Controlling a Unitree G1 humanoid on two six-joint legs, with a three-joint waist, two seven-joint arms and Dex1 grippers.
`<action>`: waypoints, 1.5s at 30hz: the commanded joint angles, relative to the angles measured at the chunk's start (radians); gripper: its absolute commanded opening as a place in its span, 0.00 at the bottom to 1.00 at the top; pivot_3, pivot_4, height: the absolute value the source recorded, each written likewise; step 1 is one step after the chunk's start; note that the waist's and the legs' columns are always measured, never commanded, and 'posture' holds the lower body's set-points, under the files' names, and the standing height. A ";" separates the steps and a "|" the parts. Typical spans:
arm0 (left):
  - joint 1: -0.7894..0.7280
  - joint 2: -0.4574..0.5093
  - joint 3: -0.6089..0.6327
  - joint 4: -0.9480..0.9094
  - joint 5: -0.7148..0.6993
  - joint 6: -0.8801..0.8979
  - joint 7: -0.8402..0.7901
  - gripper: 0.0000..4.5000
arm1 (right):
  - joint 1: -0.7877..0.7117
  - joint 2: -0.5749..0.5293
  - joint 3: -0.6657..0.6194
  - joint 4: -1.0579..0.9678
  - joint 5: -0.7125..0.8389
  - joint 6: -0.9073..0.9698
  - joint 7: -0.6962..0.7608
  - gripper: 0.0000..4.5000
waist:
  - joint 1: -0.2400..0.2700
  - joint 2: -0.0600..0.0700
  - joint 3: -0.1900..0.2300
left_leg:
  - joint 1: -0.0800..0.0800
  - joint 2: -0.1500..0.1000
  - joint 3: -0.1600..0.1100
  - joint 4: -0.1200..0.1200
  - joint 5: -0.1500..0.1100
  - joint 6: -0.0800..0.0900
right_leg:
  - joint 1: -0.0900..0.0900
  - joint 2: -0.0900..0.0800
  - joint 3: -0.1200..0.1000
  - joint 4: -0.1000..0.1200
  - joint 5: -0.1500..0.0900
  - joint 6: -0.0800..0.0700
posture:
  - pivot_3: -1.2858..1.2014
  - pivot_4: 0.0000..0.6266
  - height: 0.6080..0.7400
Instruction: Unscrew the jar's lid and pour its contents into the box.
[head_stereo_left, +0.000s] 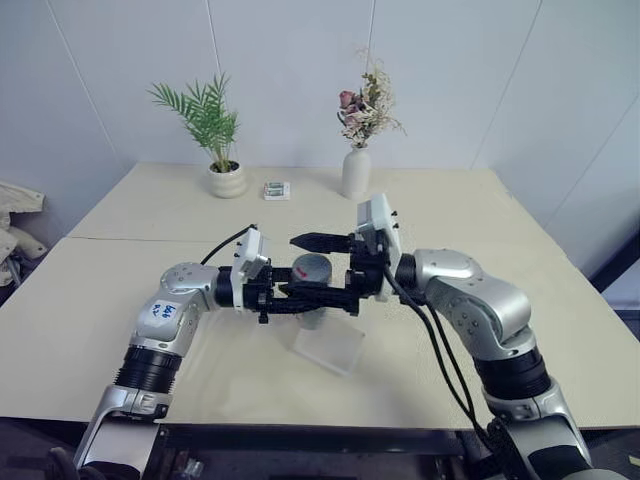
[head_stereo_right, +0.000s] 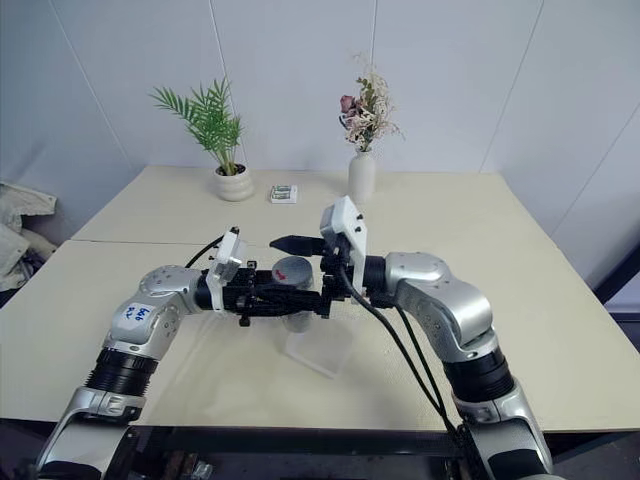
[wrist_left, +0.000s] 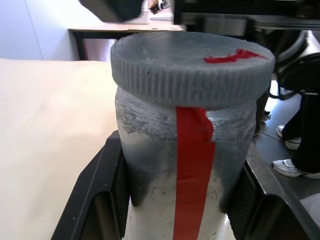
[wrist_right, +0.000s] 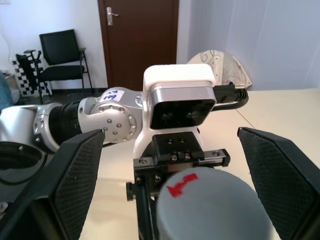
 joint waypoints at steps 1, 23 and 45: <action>-0.028 -0.002 0.017 -0.008 -0.002 -0.017 0.005 0.46 | -0.015 0.011 -0.006 -0.020 -0.016 0.001 -0.044 1.00 | 0.001 0.000 0.000 | 0.000 0.000 0.000 0.000 0.000 0.000 | 0.000 0.000 0.000 0.000 0.000 0.000 | 0.52 0.24 1.00; -0.014 -0.003 0.024 -0.020 -0.009 -0.019 0.012 0.46 | -0.028 -0.054 -0.057 0.093 -0.100 -0.064 -0.037 1.00 | -0.001 0.000 0.000 | 0.000 0.000 0.000 0.000 0.000 0.000 | 0.000 0.000 0.000 0.000 0.000 0.000 | 0.52 0.24 1.00; -0.021 -0.002 0.035 0.006 -0.003 -0.030 -0.006 0.46 | 0.103 -0.266 -0.254 0.059 0.023 -0.017 0.012 1.00 | -0.001 0.000 0.000 | 0.000 0.000 0.001 0.000 0.000 0.000 | 0.000 0.000 0.000 -0.001 0.000 0.000 | 0.52 0.24 1.00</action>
